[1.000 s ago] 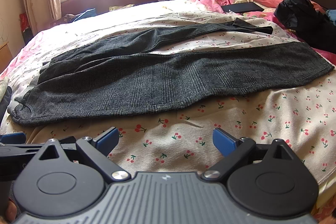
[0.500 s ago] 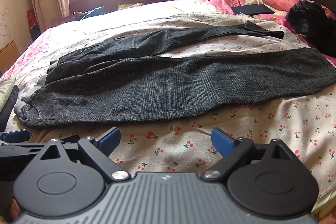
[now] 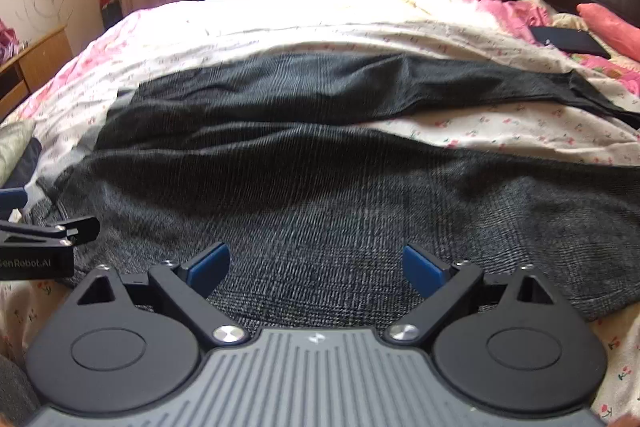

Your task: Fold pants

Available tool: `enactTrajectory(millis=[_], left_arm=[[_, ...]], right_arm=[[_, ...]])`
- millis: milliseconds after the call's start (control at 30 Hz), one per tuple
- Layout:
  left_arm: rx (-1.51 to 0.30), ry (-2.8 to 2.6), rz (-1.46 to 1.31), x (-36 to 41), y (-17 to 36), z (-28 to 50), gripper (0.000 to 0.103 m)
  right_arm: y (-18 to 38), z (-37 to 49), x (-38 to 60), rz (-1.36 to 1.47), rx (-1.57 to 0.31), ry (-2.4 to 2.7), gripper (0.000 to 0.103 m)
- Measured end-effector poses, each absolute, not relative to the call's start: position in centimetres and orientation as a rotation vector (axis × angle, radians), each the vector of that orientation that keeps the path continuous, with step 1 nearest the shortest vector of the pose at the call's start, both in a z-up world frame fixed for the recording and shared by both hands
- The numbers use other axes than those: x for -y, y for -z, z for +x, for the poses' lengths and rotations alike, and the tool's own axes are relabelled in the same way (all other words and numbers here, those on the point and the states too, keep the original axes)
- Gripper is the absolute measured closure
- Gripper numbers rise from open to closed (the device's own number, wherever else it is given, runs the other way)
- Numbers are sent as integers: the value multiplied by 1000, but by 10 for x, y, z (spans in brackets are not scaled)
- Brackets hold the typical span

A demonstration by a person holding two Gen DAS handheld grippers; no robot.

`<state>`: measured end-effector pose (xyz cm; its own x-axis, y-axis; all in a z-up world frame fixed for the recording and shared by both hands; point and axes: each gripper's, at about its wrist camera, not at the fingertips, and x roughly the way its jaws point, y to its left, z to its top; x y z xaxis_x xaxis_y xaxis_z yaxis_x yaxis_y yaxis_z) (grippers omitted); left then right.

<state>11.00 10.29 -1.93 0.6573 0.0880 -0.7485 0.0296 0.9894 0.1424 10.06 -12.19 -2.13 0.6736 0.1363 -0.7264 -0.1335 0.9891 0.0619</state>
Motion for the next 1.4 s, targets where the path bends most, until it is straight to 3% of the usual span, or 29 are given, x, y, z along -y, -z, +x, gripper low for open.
enactTrajectory(millis=[67,333,567,1000,1067,1133,1200,1267,1400], left_arm=[[-888,0,96,-113,26,114,0],[-798,35,174,-111,10,110,0],[-887,65,201,-111,25,120,0],[-750,101,346,-115,-17,131,0],[-723,100,371,-122,-23,146,0],[-704,96,382,-133,-28,172,0],[-702,98,396,-146,-29,205,0],[-708,108,426,-159,-24,241,3],[-787,121,387,-189,-6,303,21]], right_arm=[[33,109,120,-17,-885,-164,10],[10,108,127,-62,-819,-179,11],[31,111,157,-4,-913,-81,11],[-19,139,186,-78,-784,-83,11],[-24,163,173,-149,-764,-131,16],[-30,195,157,-195,-747,-193,28],[-32,230,141,-237,-736,-259,28],[-28,271,124,-317,-726,-347,28],[-11,342,95,-486,-766,-469,34]])
